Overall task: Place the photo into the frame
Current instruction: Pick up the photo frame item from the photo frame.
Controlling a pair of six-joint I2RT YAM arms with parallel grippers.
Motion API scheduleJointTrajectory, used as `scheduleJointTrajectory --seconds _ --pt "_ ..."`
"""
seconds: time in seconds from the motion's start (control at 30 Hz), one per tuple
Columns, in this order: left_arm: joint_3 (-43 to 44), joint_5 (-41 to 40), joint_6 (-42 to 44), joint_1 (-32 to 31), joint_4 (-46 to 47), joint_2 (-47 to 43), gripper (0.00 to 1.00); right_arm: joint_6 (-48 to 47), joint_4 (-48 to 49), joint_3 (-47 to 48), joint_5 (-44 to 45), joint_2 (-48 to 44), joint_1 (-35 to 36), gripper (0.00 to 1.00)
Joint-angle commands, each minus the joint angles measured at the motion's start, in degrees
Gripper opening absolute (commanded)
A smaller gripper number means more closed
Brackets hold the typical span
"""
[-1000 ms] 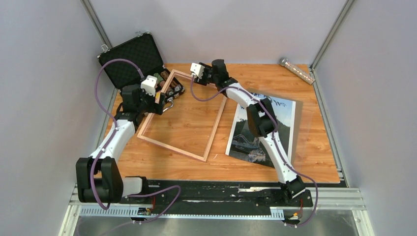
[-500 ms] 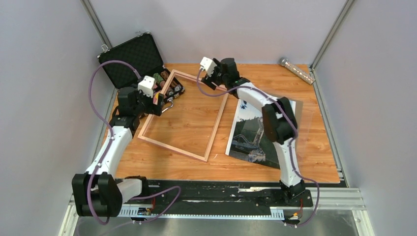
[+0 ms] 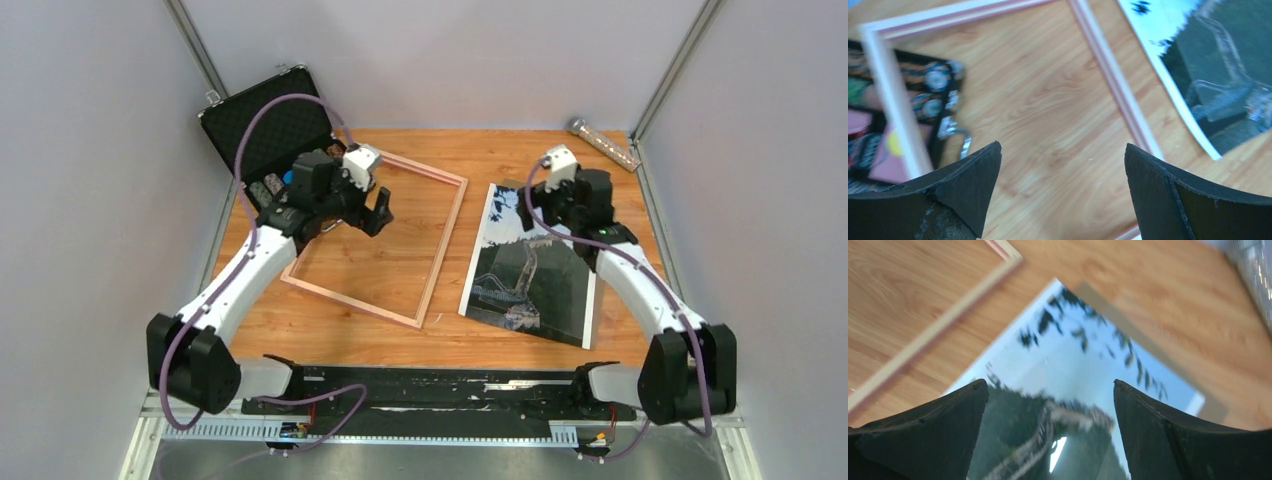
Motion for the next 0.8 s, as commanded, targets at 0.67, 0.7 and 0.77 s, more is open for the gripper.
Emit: scheduleJointTrajectory --seconds 0.67,0.7,0.77 --pt "44.64 7.05 -20.76 -26.9 -4.1 54.58 1.0 7.89 -23.42 -7.9 -9.74 -7.95 -45.52 0.94" --pt "45.32 7.12 -20.95 -27.21 -4.23 56.15 1.0 7.29 -23.54 -7.77 -10.78 -6.85 -46.75 0.93" --pt "46.64 7.09 -21.54 -27.64 -3.47 57.83 1.0 6.33 -23.93 -7.3 -13.03 -4.41 -48.97 0.93"
